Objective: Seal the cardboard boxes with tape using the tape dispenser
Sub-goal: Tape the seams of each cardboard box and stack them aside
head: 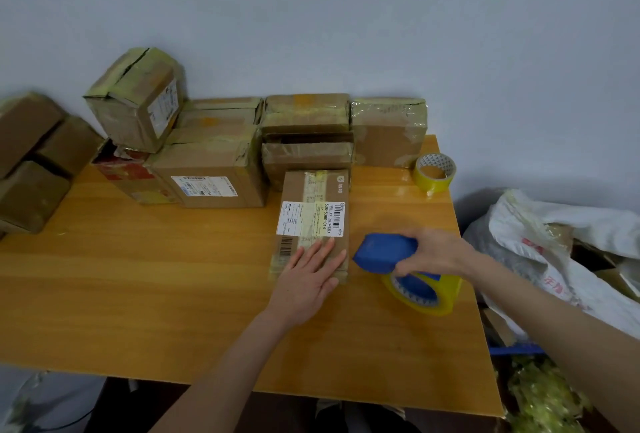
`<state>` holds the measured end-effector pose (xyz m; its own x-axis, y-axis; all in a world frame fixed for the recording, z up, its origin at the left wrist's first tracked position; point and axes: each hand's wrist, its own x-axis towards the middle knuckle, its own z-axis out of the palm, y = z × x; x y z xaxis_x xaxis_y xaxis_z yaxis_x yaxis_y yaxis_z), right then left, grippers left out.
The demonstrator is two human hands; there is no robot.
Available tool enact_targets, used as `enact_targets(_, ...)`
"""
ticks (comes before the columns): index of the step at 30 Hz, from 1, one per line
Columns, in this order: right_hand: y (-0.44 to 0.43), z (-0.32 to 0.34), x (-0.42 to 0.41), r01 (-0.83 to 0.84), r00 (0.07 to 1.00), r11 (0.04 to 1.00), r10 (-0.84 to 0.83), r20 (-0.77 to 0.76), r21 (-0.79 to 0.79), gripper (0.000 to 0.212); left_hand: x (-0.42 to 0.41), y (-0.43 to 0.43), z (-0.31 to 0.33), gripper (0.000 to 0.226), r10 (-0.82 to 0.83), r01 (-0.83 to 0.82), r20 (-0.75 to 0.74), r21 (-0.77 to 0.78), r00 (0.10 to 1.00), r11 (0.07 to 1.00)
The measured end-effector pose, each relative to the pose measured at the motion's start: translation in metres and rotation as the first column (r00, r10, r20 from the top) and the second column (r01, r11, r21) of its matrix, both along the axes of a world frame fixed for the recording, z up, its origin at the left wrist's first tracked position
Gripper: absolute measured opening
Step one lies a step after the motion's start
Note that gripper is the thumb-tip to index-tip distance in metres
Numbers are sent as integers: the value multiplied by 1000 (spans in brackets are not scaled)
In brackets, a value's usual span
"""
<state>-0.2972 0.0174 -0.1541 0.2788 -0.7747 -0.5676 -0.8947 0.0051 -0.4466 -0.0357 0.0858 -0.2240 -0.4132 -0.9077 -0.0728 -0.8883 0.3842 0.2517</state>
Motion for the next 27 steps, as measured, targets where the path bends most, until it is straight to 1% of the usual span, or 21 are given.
enact_targets(1, -3, 2, -5, 127, 982, 992, -129, 138, 26, 49, 0, 1, -1, 63, 3, -3, -1, 2, 1000, 1000)
enact_targets(2, -5, 2, -9, 247, 932, 967, -253, 260, 55, 44, 0, 2, -1, 62, 9, -9, 2, 11, 1000, 1000)
enact_targets(4, -7, -6, -13, 443, 785, 889, -447, 430, 115, 42, -2, 3, -1, 62, 15, -15, -8, 5, 1000, 1000)
enact_targets(6, -7, -20, -12, 582, 610, 784, -598, 520, 218, 44, -4, 2, 1, 67, 8, -8, -7, 20, 1000, 1000)
enact_targets(8, -8, -38, -9, 661, 405, 644, -738, 540, 384, 46, -5, -1, 3, 70, 7, -6, -5, 51, 1000, 999)
enact_targets(9, -9, -48, -8, 672, 307, 569, -797, 521, 474, 46, -5, -2, 4, 69, 8, -8, 0, 51, 1000, 999)
enact_targets(10, -10, -56, -5, 671, 232, 503, -840, 491, 545, 47, -5, -2, 5, 66, 6, -7, 12, 53, 1000, 999)
enact_targets(12, -11, -71, 0, 657, 136, 415, -886, 443, 629, 51, -5, -2, 5, 61, 7, -8, 26, 57, 1000, 998)
enact_targets(13, -11, -77, 3, 650, 111, 389, -899, 425, 653, 52, -4, -2, 5, 61, 6, -8, 29, 57, 1000, 998)
enact_targets(14, -11, -80, 5, 656, 114, 376, -907, 406, 655, 51, -4, -2, 6, 61, 5, -7, 32, 58, 999, 998)
enact_targets(15, -11, -82, 6, 681, 151, 382, -908, 391, 625, 50, -3, -3, 5, 62, 2, -4, 33, 57, 999, 998)
enact_targets(16, -11, -84, 6, 724, 208, 399, -904, 374, 562, 48, -2, -3, 5, 63, -1, -1, 28, 54, 1000, 999)
enact_targets(18, -10, -82, 4, 785, 344, 482, -862, 372, 390, 42, -2, -1, 3, 66, -2, 1, 13, 50, 1000, 999)
enact_targets(19, -9, -83, 3, 789, 404, 527, -832, 381, 315, 43, -1, -1, 2, 68, 0, 0, 10, 50, 1000, 999)
enact_targets(21, -6, -79, 3, 765, 528, 617, -765, 368, 184, 44, -3, -1, 2, 72, -1, 1, -2, 61, 1000, 998)
enact_targets(22, -4, -75, 5, 732, 611, 673, -717, 334, 106, 43, -4, -2, 4, 74, 7, -5, -23, 78, 1000, 997)
enact_targets(23, -2, -71, 8, 693, 686, 720, -666, 293, 15, 44, -5, -2, 8, 73, 33, -26, -69, 97, 997, 995)
enact_targets(24, 0, -67, 11, 652, 743, 755, -619, 254, -70, 49, -4, 0, 12, 67, 77, -62, -126, 120, 989, 991)
enact_targets(25, 4, -61, 17, 624, 776, 766, -583, 241, -155, 54, -1, 3, 15, 59, 135, -114, -192, 119, 972, 986)
enact_targets(27, 16, -43, 40, 587, 803, 770, -516, 299, -249, 58, 10, 13, 18, 50, 275, -276, -318, 41, 907, 960)
